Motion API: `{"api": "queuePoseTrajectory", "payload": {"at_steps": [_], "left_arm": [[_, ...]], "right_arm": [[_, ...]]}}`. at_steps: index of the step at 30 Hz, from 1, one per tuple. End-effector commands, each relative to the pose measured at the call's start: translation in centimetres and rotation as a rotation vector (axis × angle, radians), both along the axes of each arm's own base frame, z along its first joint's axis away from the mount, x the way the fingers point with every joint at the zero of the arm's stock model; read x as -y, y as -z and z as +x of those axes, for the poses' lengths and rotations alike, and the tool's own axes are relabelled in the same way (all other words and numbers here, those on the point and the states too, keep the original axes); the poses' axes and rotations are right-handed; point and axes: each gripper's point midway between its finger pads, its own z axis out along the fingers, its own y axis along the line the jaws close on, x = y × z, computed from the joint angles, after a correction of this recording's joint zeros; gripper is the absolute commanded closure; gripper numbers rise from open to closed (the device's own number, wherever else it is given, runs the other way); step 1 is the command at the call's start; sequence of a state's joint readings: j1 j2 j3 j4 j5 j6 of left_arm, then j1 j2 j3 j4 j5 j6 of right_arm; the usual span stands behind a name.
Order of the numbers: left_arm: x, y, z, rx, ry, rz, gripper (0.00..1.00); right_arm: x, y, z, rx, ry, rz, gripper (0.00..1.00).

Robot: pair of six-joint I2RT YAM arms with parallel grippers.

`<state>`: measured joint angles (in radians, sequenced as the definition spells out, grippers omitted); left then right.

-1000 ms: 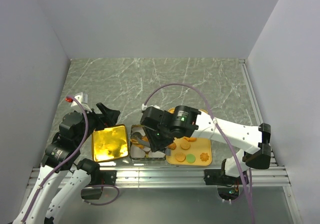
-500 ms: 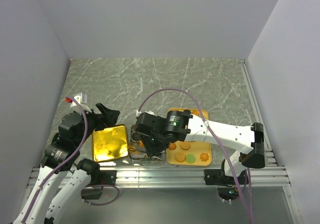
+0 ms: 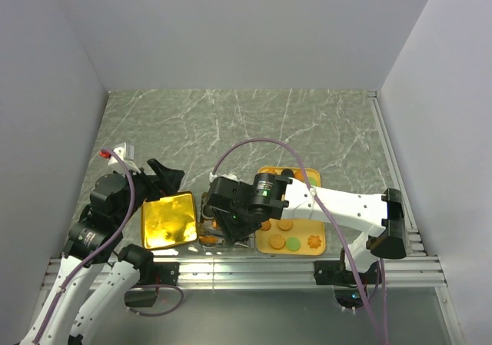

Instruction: Pack the cookies

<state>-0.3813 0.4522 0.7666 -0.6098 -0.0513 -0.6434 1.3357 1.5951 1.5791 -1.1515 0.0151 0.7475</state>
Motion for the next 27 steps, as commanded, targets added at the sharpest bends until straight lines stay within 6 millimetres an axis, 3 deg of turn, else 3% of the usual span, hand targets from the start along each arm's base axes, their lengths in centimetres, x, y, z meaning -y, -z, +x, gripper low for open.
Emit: {"api": "queuePoseTrajectory", "payload": {"at_steps": [1, 8, 14, 21, 27], "left_arm": [[-0.1, -0.6, 0.3, 0.025, -0.012, -0.006, 0.01], [-0.1, -0.6, 0.3, 0.025, -0.012, -0.006, 0.01], [-0.1, -0.6, 0.2, 0.027, -0.01, -0.006, 0.01], [-0.1, -0.7, 0.2, 0.03, -0.009, -0.009, 0.0], [0.0, -0.6, 0.2, 0.026, -0.003, -0.008, 0.01]], "right_arm": [[-0.1, -0.9, 0.3, 0.03, 0.02, 0.04, 0.45], [0.2, -3.7, 1.3, 0.089, 0.057, 0.087, 0.45], [1.7, -5.6, 2.7, 0.146, 0.109, 0.105, 0.45], [6.0, -6.0, 5.0, 0.19, 0.211, 0.068, 0.45], [11.6, -5.0, 6.7, 0.192, 0.375, 0.054, 0.45]]}}
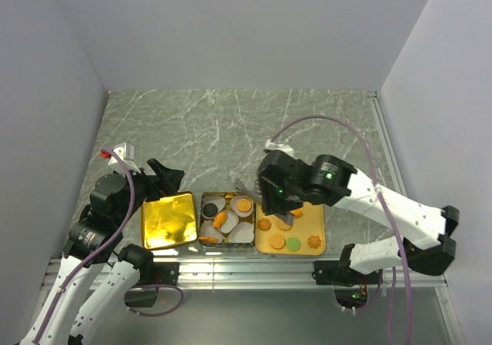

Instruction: Pack the cookies

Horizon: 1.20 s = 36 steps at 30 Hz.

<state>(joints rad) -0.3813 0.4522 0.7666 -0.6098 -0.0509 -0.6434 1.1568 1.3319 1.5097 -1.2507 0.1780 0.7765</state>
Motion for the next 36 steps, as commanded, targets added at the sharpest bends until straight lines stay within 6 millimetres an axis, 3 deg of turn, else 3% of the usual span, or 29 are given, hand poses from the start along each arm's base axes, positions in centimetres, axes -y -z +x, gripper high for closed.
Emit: {"api": "queuePoseTrajectory", "payload": {"at_steps": [1, 8, 17, 36], "left_arm": [[0.0, -0.5, 0.2, 0.025, -0.003, -0.006, 0.01], [0.2, -0.5, 0.3, 0.021, 0.007, -0.004, 0.01], [0.4, -0.3, 0.3, 0.015, 0.014, -0.005, 0.01], [0.3, -0.3, 0.3, 0.012, 0.011, -0.005, 0.01]], "right_arm": [[4.3, -0.4, 1.2, 0.032, 0.142, 0.01, 0.44], [9.0, 2.7, 0.0, -0.007, 0.245, -0.058, 0.43], [11.7, 5.8, -1.8, -0.074, 0.33, -0.121, 0.38], [11.6, 8.4, -2.7, -0.152, 0.311, -0.201, 0.36]]}}
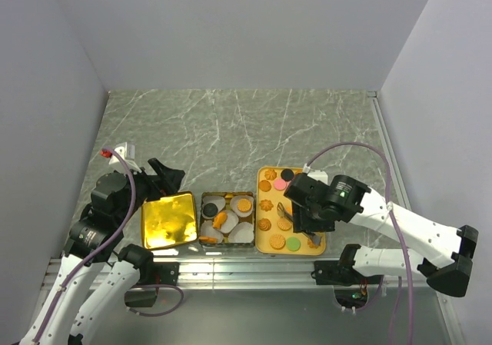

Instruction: Pack the cookies

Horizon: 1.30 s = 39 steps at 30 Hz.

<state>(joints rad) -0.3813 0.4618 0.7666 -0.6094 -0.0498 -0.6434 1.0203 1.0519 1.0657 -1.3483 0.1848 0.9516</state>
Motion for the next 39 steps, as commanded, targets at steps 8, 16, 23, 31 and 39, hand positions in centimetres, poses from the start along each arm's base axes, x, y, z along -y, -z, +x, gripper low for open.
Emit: {"api": "queuePoseTrajectory", "payload": {"at_steps": [8, 16, 23, 31, 39], "left_arm": [[0.2, -0.5, 0.2, 0.021, 0.006, -0.008, 0.01], [0.0, -0.7, 0.1, 0.03, -0.003, -0.011, 0.0], [-0.2, -0.8, 0.0, 0.036, -0.011, -0.012, 0.01], [-0.2, -1.0, 0.0, 0.042, -0.014, -0.014, 0.0], [-0.2, -1.0, 0.0, 0.041, -0.014, -0.012, 0.01]], "right_arm": [[-0.1, 0.6, 0.4, -0.026, -0.02, -0.064, 0.37], [-0.1, 0.7, 0.6, -0.036, -0.042, -0.099, 0.43], [-0.2, 0.7, 0.6, -0.052, -0.057, -0.116, 0.48], [-0.5, -1.4, 1.7, -0.002, -0.056, -0.127, 0.5], [-2.3, -3.5, 3.0, 0.037, -0.058, -0.081, 0.55]]}}
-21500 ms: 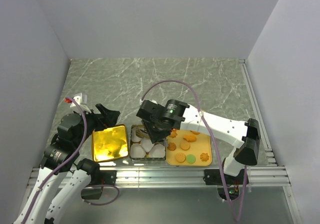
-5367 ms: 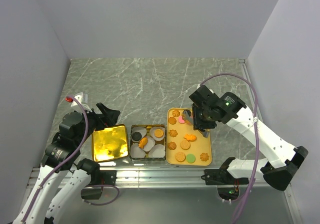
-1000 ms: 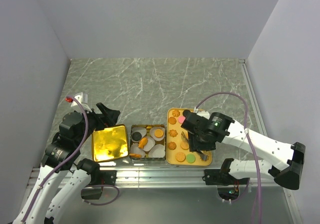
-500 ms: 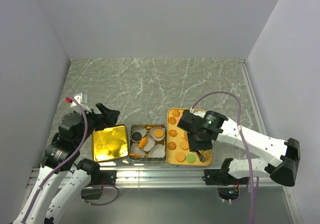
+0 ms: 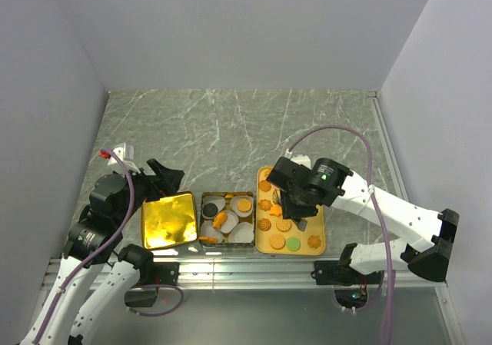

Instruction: Pack the cookies

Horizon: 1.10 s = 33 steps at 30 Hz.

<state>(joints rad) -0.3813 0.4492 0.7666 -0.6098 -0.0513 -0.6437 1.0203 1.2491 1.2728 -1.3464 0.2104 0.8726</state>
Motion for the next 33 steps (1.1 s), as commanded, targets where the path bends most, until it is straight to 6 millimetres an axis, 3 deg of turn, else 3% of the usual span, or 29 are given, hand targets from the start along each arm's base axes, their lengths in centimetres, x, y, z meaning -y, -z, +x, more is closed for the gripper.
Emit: {"api": "queuePoseTrajectory", "payload": {"at_steps": [1, 7, 15, 20, 33], "left_arm": [[-0.1, -0.8, 0.1, 0.033, -0.012, -0.011, 0.01], [-0.2, -0.8, 0.1, 0.033, -0.014, -0.01, 0.01], [-0.2, -0.8, 0.1, 0.035, -0.015, -0.009, 0.01], [-0.2, -0.8, 0.2, 0.034, -0.015, -0.009, 0.01], [-0.3, -0.9, 0.1, 0.038, -0.02, -0.011, 0.01]], "right_arm": [[1.2, -1.2, 0.1, 0.01, 0.012, -0.052, 0.55], [1.2, -1.7, 0.4, 0.018, 0.003, -0.058, 0.52], [0.8, 0.8, -2.1, -0.096, 0.019, -0.006, 0.44], [0.8, 1.3, -2.4, -0.116, -0.002, -0.036, 0.42], [0.5, 2.6, -1.9, -0.13, -0.052, -0.128, 0.4]]}}
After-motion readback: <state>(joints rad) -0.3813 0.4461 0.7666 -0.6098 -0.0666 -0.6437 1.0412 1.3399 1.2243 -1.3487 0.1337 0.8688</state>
